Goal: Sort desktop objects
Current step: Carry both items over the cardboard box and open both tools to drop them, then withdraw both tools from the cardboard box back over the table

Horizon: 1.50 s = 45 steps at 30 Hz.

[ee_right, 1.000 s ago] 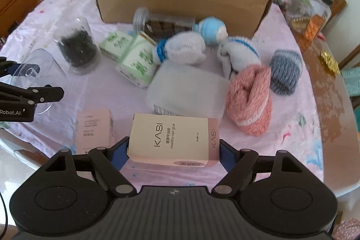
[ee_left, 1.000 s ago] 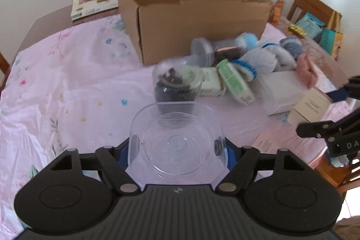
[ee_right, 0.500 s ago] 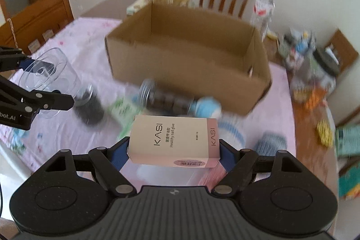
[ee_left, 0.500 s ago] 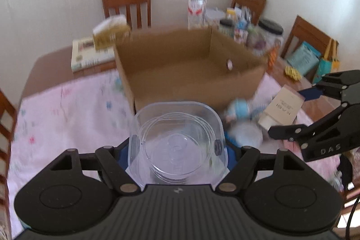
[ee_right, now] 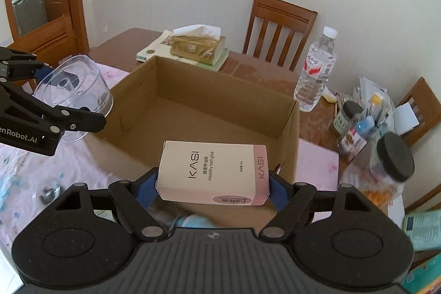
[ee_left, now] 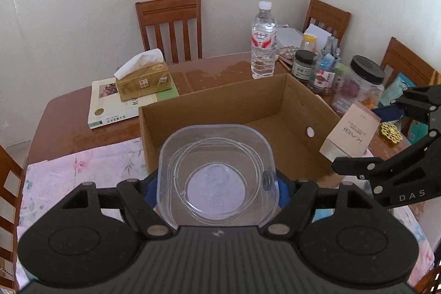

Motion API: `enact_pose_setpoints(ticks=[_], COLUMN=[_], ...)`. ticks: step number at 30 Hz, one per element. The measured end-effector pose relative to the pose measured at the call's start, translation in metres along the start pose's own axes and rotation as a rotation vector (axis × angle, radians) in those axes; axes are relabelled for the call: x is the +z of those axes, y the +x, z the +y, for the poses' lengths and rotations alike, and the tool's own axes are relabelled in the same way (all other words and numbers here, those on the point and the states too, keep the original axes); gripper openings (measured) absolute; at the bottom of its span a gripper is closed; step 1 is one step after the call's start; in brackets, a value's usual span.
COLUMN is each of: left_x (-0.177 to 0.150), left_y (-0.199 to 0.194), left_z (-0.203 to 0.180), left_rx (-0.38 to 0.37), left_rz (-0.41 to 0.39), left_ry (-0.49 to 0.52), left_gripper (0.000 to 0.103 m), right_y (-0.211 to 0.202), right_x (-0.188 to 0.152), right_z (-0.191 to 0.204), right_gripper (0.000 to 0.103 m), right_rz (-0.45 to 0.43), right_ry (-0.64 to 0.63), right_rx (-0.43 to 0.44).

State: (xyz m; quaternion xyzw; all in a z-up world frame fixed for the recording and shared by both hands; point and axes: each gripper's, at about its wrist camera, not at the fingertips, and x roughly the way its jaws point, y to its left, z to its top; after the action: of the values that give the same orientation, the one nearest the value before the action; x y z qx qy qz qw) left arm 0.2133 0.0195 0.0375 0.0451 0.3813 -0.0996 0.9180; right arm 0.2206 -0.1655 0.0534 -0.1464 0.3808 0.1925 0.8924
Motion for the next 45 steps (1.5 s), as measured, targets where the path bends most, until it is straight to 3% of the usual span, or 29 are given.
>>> enact_pose_setpoints(ticks=[8,21,31,45], left_x=[0.013,0.023,0.024,-0.002], left_y=[0.046,0.097,0.078,0.014], left_z=[0.003,0.012,0.013,0.013], left_rx=[0.018,0.062,0.059,0.058], left_rz=[0.062,0.128,0.091,0.055], left_ry=[-0.014,-0.046,-0.018,0.032], left_gripper=[0.076,0.079,0.083,0.087], right_y=[0.040,0.074,0.057,0.005], right_x=[0.019,0.015,0.012,-0.008], right_z=[-0.024,-0.032,-0.034,-0.007], right_gripper=[0.084,0.085,0.099,0.103], right_rz=[0.033,0.083,0.042,-0.029], right_ry=[-0.012,0.002,0.015,-0.002], right_rx=[0.015,0.049,0.043,0.046])
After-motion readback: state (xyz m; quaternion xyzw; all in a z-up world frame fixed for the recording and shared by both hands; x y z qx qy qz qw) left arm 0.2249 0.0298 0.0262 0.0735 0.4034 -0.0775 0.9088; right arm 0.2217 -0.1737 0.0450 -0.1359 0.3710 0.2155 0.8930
